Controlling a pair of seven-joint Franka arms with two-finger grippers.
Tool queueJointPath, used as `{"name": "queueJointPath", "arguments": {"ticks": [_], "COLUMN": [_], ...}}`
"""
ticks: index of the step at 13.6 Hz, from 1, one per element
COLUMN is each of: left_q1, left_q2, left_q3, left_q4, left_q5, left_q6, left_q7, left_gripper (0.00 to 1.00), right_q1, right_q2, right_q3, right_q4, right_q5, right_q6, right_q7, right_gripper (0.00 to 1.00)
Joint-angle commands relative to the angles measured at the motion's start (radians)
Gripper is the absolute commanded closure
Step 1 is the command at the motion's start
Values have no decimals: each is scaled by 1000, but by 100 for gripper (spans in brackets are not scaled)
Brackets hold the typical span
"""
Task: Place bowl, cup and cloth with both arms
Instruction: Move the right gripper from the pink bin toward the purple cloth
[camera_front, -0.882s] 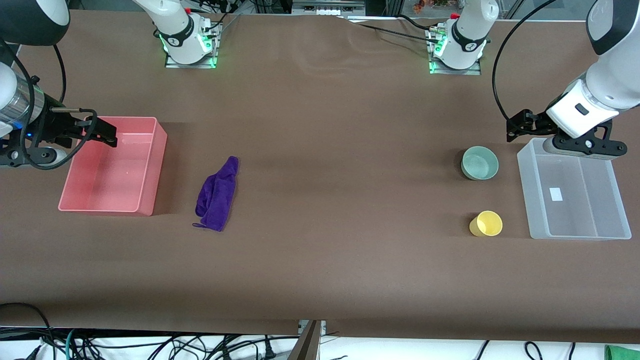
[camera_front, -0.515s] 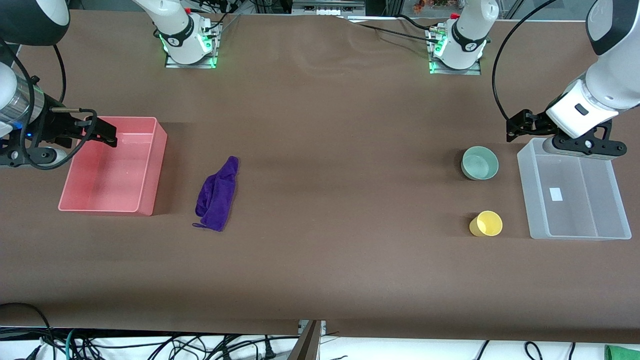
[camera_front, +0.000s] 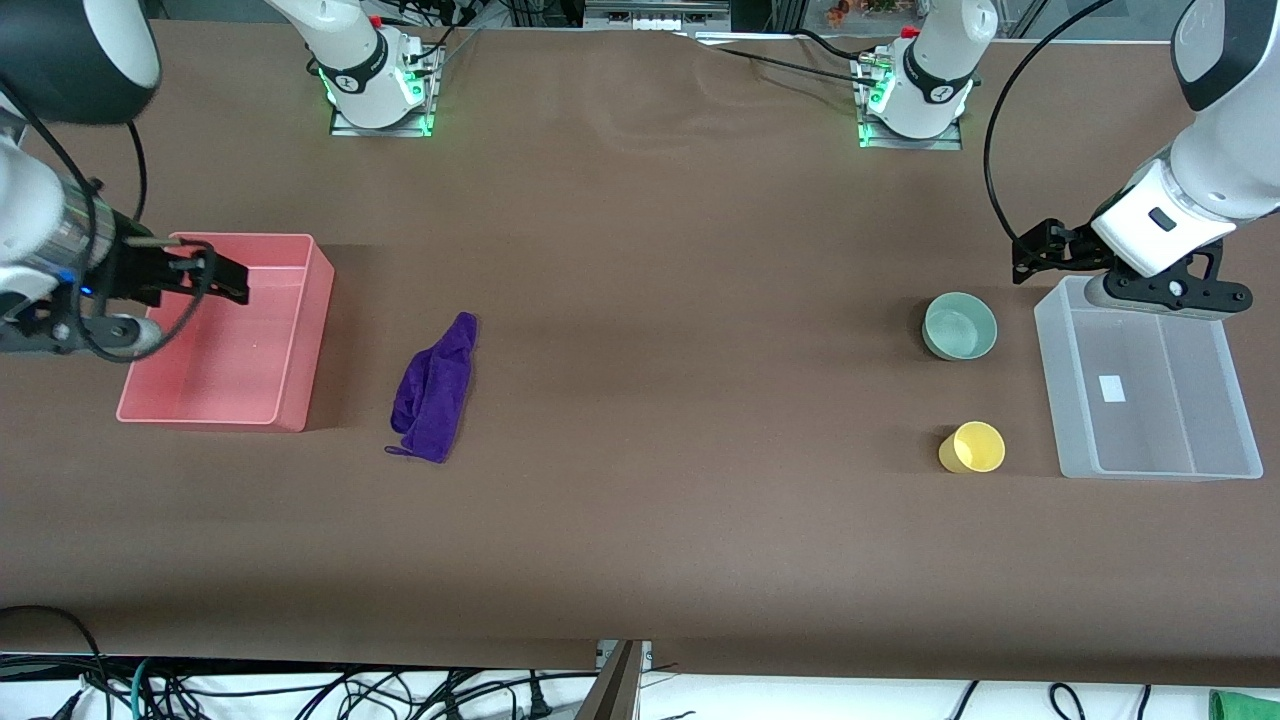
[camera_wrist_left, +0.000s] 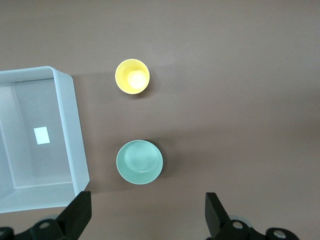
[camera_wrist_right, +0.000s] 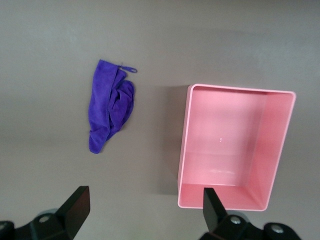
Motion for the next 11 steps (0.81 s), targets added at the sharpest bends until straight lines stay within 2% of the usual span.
{"name": "queueJointPath", "arguments": {"ticks": [1,3,6,7,8,11], "left_q1": [-10,-10,-10,-10,-10,-9], "left_q2": [-5,-5,-5,-5,-5,0], "left_q3": [8,8,8,8,8,8], "left_q4": [-8,-8,-8,-8,-8,-11], "left_q5": [-17,-18,-17,-17,-18,-17], "left_q6": [12,12,12,12,12,12], "left_q7": [-7,-7,-7,-7,-5,2], "left_gripper": [0,0,0,0,0,0], "right_q1": [12,27,18,18,18,50], "right_q2": [100,122,124,130,141,217], "right_q3": [10,15,39,60,85,94], "right_q4": [-2,-95,-337,-391,-425,-448], "right_q5": [-9,2,89,92,92,85], "right_q6": [18,125,436,525,591,709], "right_q7": [-7,12,87,121,153,198], "right_gripper": [0,0,0,0,0,0]}}
